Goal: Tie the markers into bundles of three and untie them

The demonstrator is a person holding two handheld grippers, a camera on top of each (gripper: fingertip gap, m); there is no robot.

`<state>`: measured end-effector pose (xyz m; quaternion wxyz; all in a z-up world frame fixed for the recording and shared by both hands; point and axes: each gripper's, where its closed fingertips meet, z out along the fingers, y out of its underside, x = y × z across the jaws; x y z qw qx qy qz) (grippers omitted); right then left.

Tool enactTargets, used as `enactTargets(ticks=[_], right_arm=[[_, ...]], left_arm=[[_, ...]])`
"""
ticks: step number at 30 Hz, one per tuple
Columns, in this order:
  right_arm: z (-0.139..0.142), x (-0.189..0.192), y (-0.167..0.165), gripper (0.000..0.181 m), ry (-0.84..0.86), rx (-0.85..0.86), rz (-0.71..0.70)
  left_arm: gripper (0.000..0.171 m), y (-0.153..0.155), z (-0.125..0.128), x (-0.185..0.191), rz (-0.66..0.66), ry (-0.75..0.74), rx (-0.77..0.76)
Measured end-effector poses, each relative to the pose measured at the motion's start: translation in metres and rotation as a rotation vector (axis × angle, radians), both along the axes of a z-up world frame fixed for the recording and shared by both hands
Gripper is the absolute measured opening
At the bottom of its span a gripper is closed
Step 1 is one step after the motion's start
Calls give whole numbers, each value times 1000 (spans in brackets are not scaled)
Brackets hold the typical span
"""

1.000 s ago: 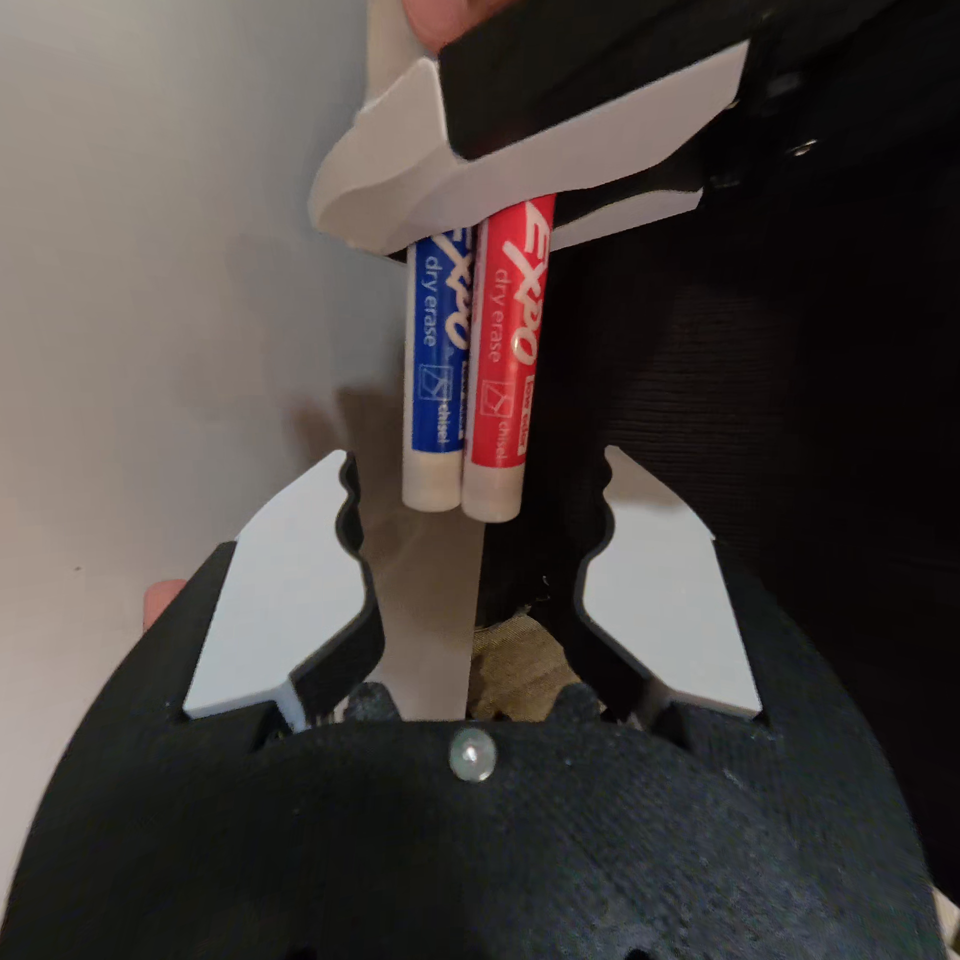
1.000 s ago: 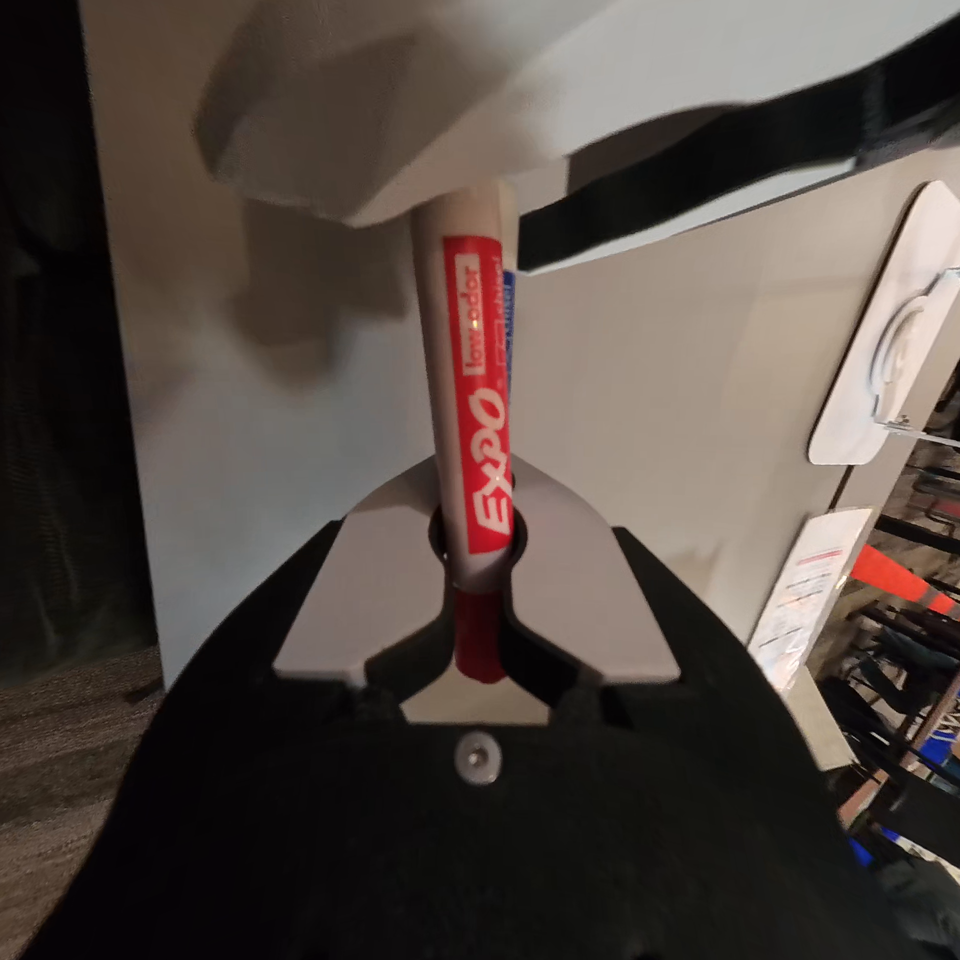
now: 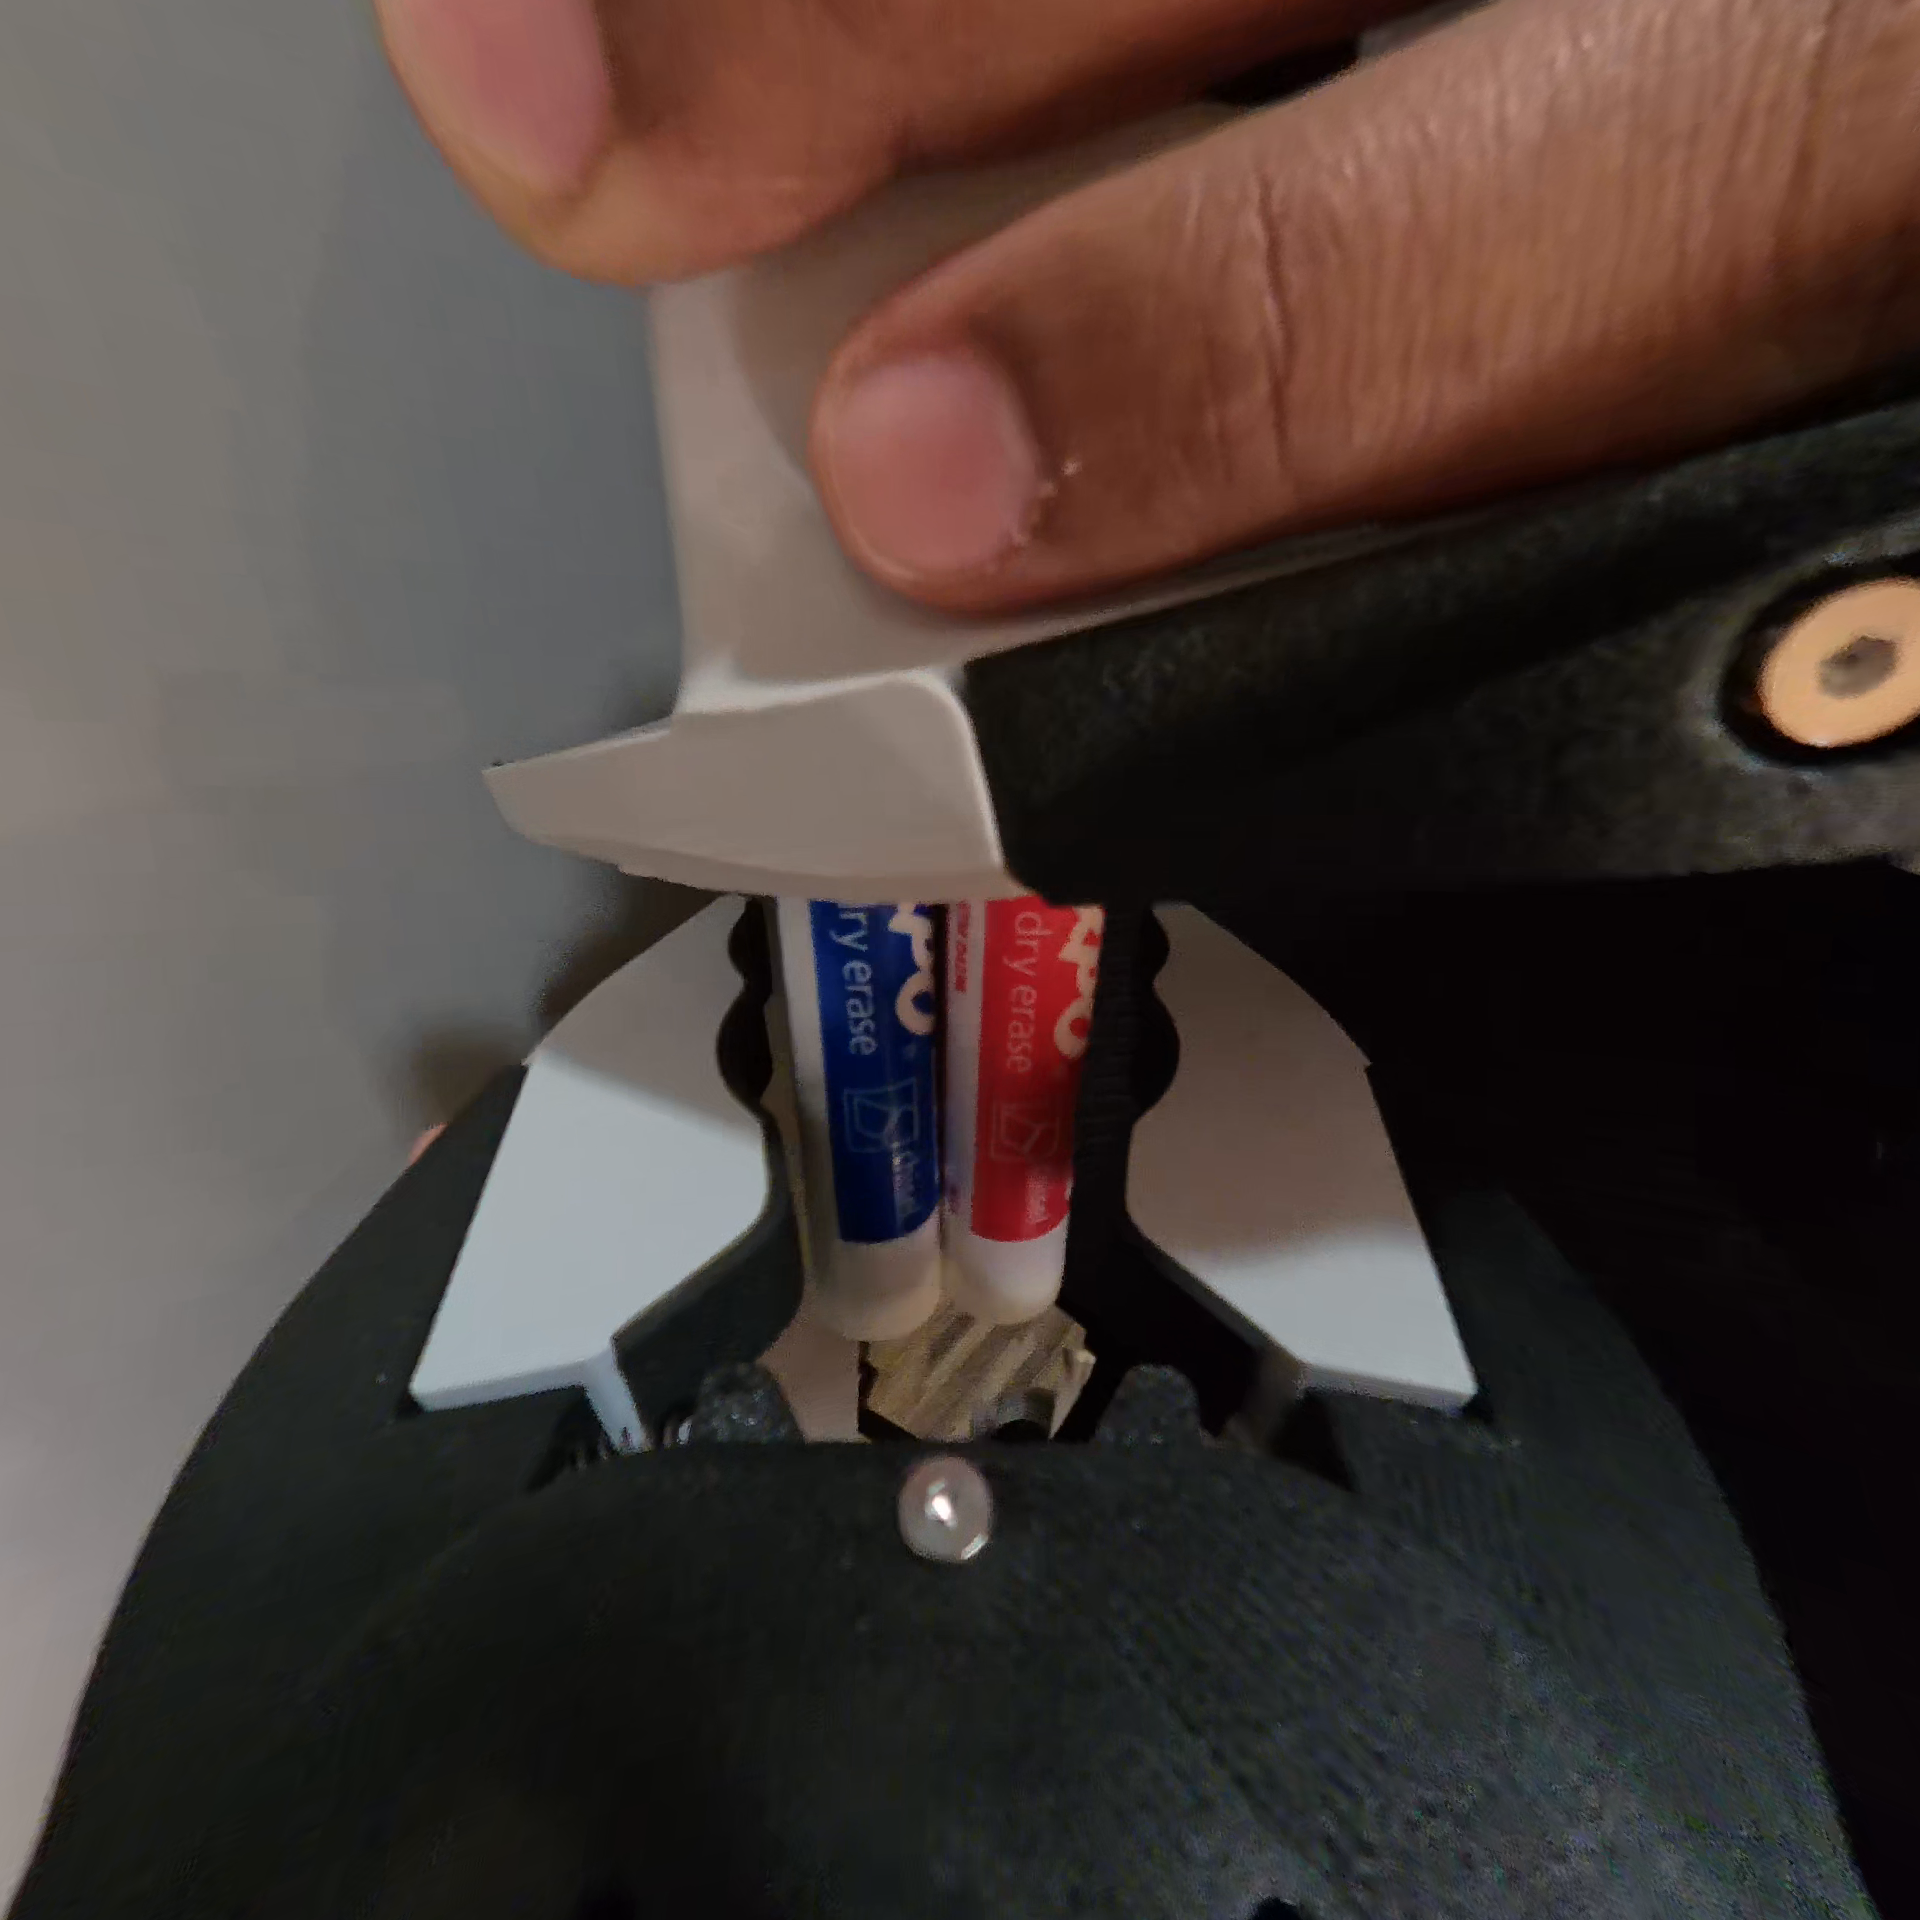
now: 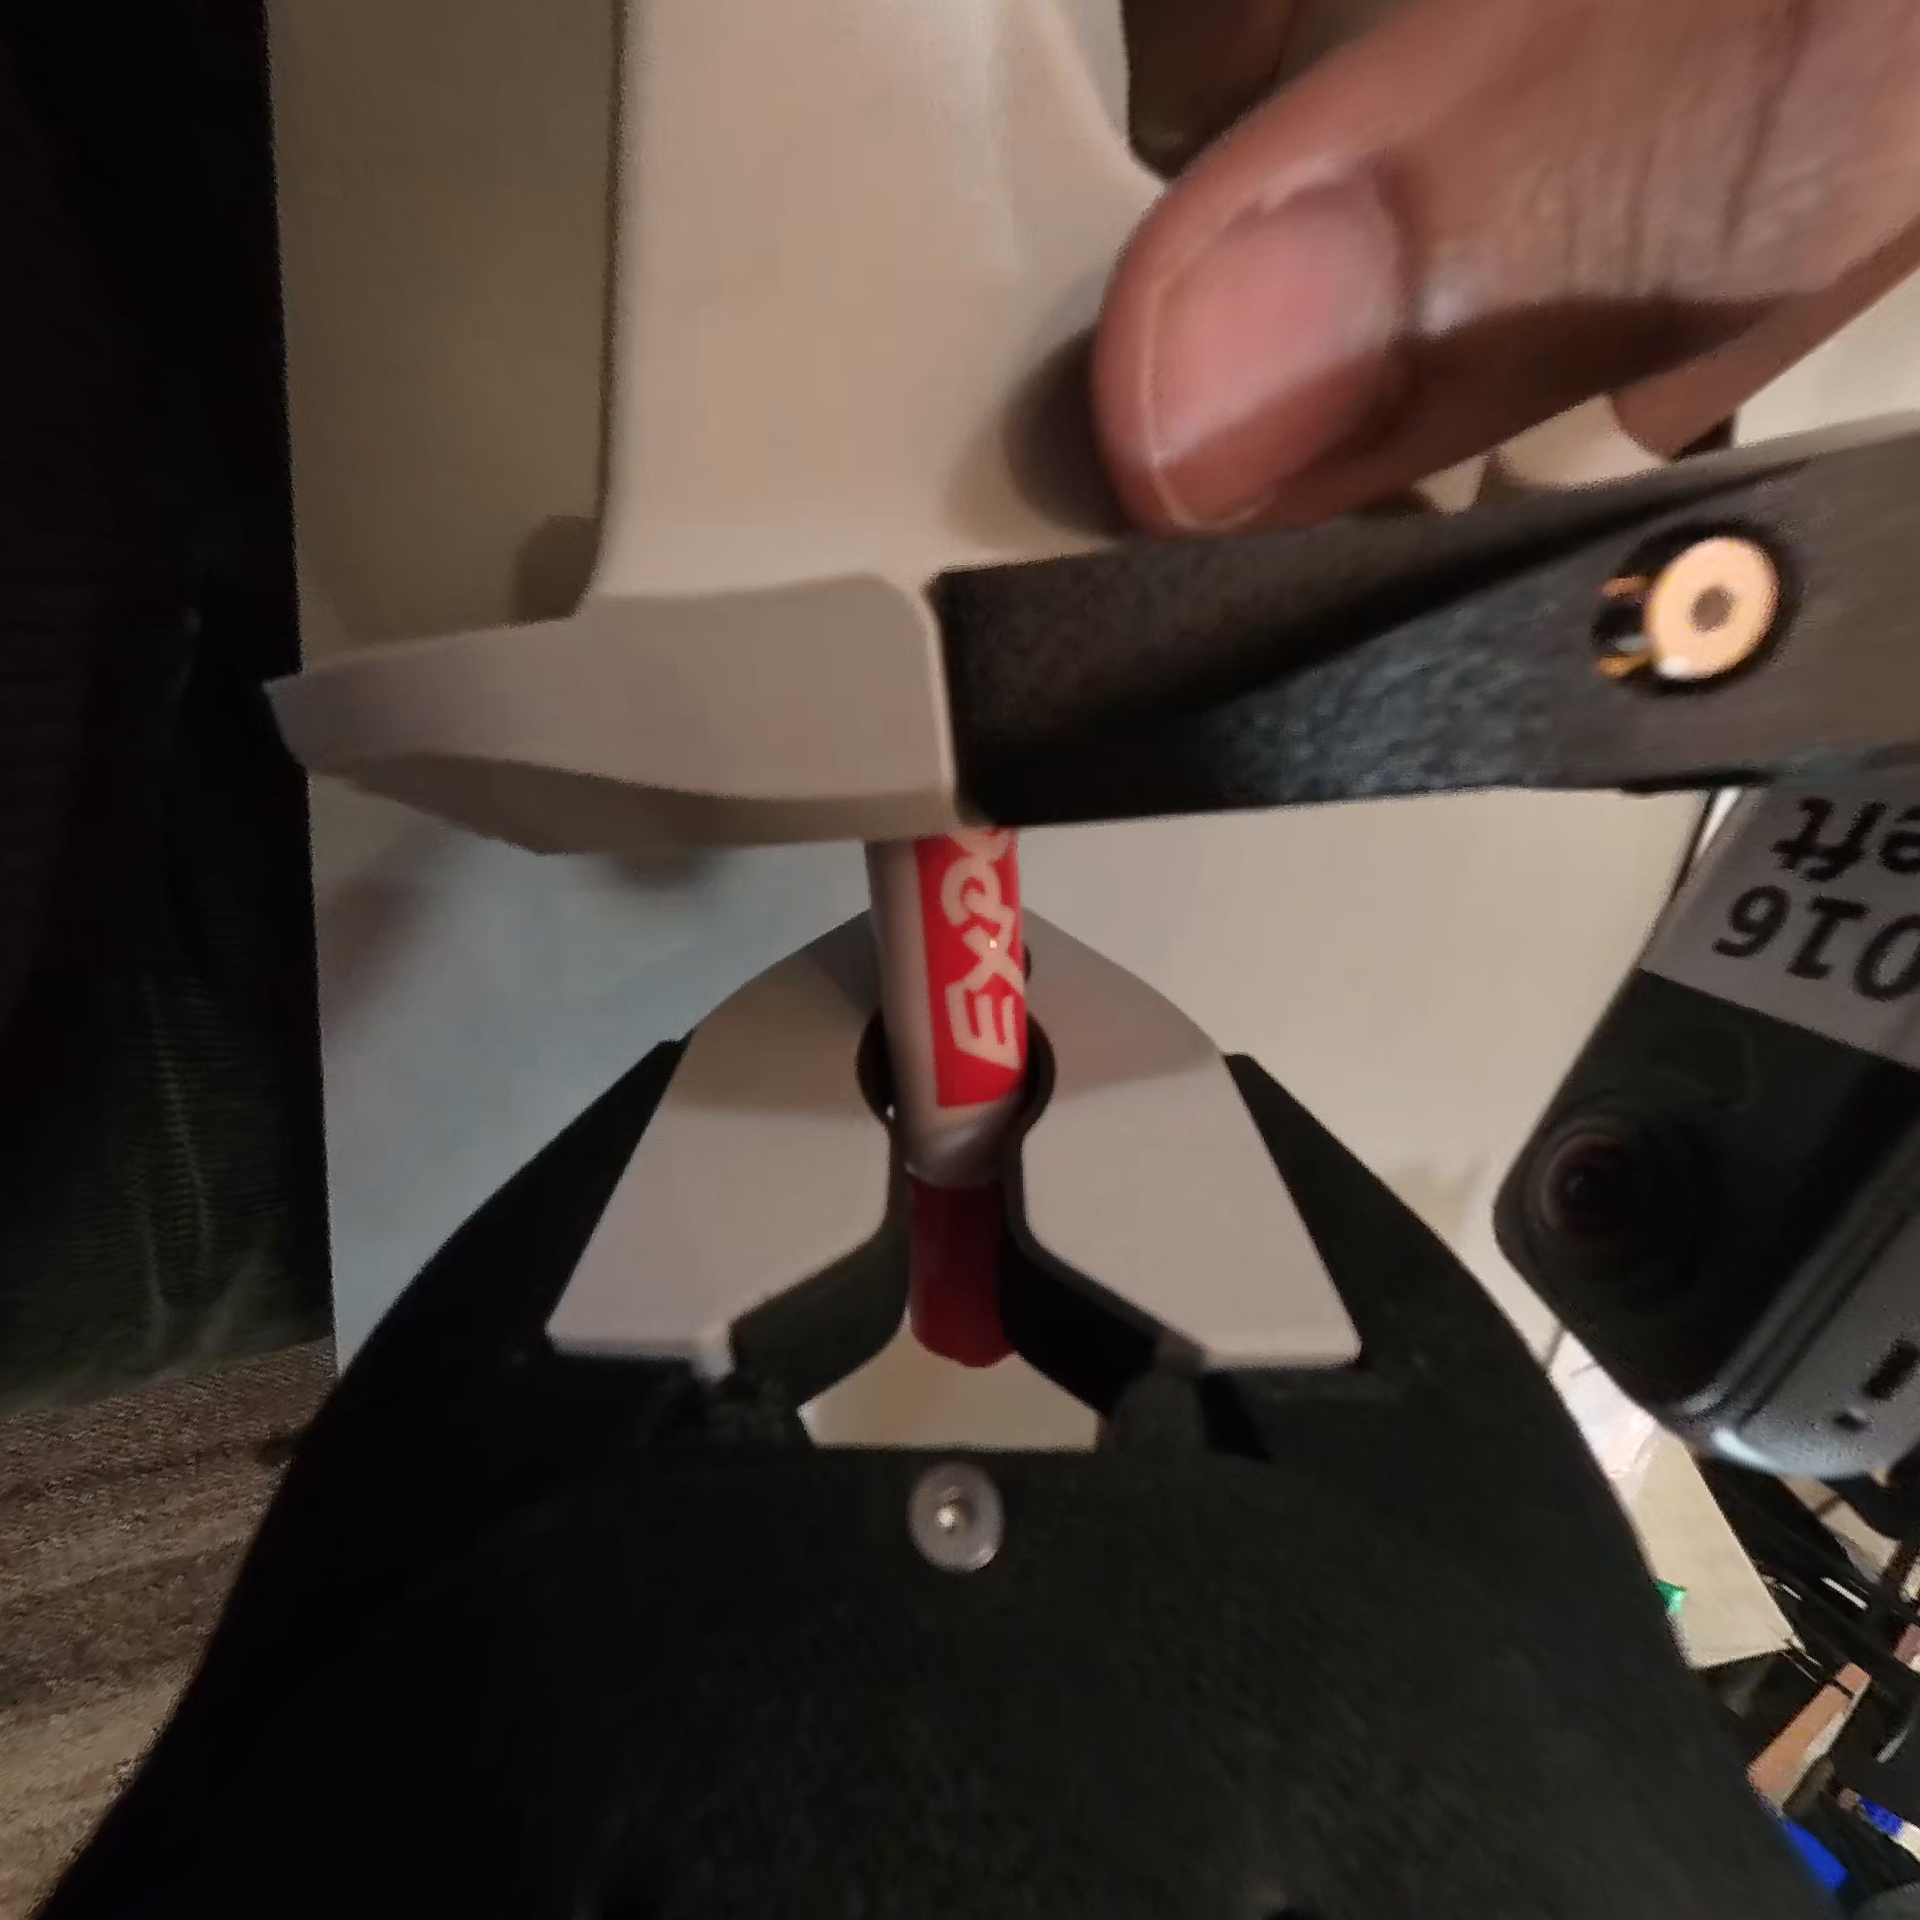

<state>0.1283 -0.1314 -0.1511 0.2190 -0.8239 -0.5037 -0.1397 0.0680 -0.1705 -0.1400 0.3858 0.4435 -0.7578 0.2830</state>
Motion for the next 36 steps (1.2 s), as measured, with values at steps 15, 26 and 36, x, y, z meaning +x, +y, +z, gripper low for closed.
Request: enactTargets(ticks=[15,26,36], right_arm=[[0,-1,-1,14,-7,-1,-3],[0,-3,-2,14,1,-3,3],[0,-3,-2,14,1,-5,5]], left_arm=[[61,-6,-6,0,-7,-33,49],[49,-8,-7,4,16,-44,55],[46,-8,-6,6,15,-78,57]])
